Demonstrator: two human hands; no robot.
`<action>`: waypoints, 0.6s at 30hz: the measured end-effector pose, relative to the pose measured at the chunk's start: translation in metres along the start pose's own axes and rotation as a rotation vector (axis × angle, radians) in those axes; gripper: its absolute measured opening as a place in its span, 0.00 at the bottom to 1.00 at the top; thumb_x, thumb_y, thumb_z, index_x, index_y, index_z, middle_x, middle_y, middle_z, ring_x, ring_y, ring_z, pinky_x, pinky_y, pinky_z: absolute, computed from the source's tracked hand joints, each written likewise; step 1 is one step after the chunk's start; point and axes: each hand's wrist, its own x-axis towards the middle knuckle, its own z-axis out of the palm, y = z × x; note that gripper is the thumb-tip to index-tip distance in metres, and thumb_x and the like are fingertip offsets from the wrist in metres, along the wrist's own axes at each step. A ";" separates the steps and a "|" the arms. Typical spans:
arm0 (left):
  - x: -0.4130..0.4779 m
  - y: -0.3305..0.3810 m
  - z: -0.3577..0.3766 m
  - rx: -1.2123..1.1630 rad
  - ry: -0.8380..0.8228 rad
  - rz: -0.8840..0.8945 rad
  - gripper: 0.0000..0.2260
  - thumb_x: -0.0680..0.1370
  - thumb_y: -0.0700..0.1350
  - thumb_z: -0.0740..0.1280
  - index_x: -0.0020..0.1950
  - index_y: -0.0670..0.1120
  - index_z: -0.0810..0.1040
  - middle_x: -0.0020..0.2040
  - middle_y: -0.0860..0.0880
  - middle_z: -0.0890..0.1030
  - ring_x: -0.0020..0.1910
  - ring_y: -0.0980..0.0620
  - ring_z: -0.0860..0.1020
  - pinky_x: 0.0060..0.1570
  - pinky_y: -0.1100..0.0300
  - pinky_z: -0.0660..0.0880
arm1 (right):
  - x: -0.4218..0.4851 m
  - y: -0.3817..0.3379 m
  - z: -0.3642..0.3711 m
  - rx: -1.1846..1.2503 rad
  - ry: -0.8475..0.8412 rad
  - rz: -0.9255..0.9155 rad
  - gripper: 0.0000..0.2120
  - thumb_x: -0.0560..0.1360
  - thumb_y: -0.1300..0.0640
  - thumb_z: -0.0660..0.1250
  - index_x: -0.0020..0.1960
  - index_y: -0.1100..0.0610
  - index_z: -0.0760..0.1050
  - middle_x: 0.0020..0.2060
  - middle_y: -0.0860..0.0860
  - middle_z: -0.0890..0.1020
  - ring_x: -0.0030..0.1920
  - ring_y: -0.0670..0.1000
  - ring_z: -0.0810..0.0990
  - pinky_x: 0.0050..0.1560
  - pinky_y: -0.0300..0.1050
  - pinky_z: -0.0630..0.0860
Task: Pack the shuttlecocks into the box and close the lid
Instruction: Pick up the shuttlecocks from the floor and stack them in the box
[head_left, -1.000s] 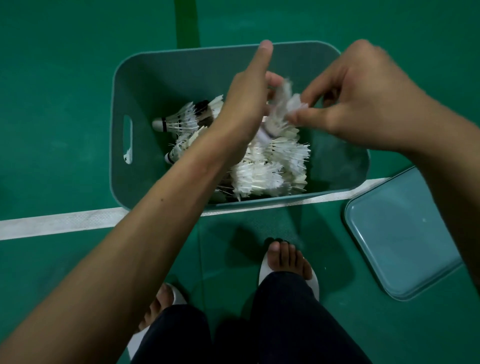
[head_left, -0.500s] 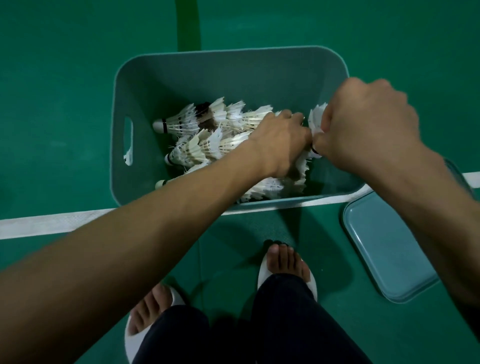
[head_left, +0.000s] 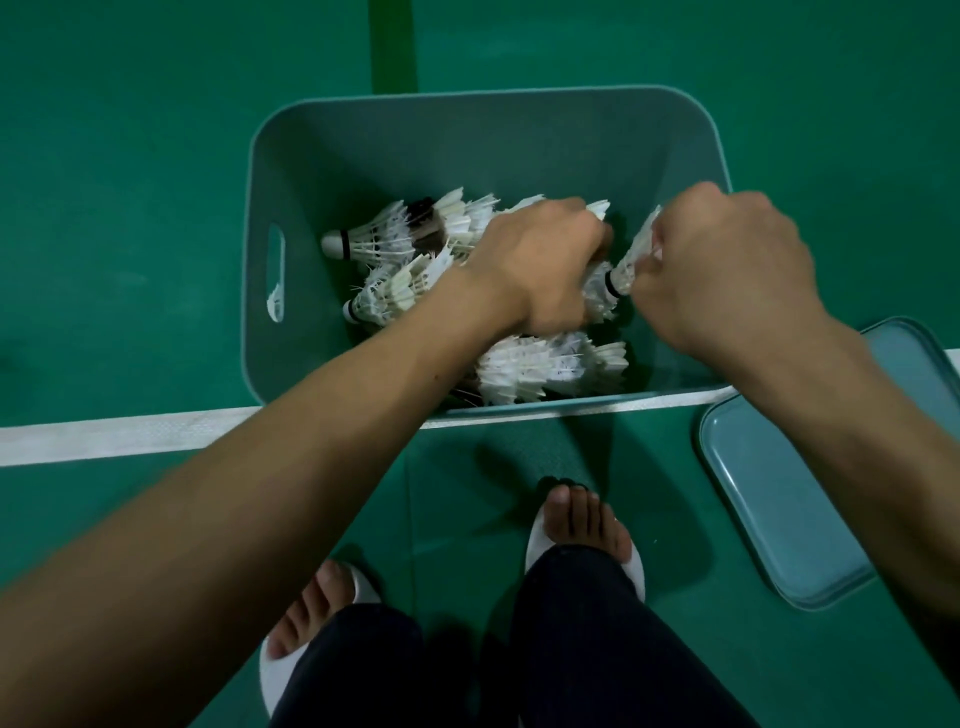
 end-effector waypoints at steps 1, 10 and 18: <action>-0.001 -0.001 0.000 -0.007 0.014 -0.003 0.11 0.71 0.51 0.72 0.46 0.47 0.76 0.47 0.48 0.74 0.45 0.45 0.74 0.39 0.54 0.68 | 0.001 0.000 0.003 0.024 -0.026 0.004 0.05 0.76 0.58 0.67 0.47 0.60 0.74 0.38 0.58 0.69 0.42 0.62 0.69 0.44 0.49 0.68; -0.006 -0.012 -0.007 -0.084 0.037 -0.025 0.15 0.71 0.49 0.72 0.56 0.48 0.80 0.54 0.48 0.80 0.54 0.45 0.78 0.49 0.49 0.78 | 0.020 -0.002 0.023 0.375 -0.233 0.097 0.08 0.75 0.62 0.60 0.39 0.63 0.74 0.34 0.63 0.83 0.37 0.64 0.85 0.45 0.59 0.84; -0.020 -0.017 -0.021 -0.206 0.112 -0.045 0.15 0.71 0.45 0.73 0.58 0.50 0.81 0.52 0.54 0.83 0.53 0.52 0.80 0.52 0.52 0.79 | 0.027 -0.005 0.029 0.417 -0.286 0.176 0.08 0.77 0.64 0.62 0.41 0.63 0.77 0.32 0.61 0.84 0.35 0.60 0.87 0.43 0.56 0.85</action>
